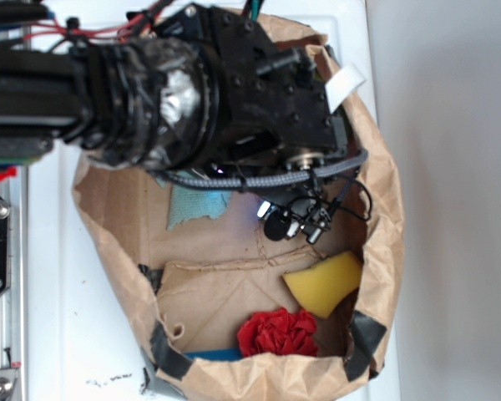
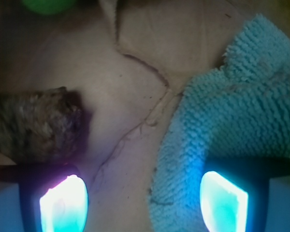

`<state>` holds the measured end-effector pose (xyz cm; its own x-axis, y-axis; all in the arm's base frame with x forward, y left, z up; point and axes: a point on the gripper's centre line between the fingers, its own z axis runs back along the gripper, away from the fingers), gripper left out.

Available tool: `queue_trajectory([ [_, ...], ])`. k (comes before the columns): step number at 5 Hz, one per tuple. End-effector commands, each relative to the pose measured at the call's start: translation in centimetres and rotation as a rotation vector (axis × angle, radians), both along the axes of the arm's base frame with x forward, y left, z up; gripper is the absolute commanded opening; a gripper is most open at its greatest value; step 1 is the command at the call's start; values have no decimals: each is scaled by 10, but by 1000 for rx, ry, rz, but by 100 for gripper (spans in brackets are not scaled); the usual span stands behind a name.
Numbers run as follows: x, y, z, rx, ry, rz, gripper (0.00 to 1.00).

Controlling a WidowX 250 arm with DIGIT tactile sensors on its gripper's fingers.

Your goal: Grab the blue cloth.

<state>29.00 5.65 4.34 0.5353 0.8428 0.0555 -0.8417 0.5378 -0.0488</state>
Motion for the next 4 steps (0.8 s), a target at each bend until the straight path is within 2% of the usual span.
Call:
queue_trajectory([
  [1, 0, 7, 16, 40, -72, 3, 100],
  [2, -1, 6, 14, 58, -75, -11, 100],
  [3, -8, 8, 7, 98, -44, -20, 100],
  [4, -25, 10, 6, 104, -20, -62, 100],
])
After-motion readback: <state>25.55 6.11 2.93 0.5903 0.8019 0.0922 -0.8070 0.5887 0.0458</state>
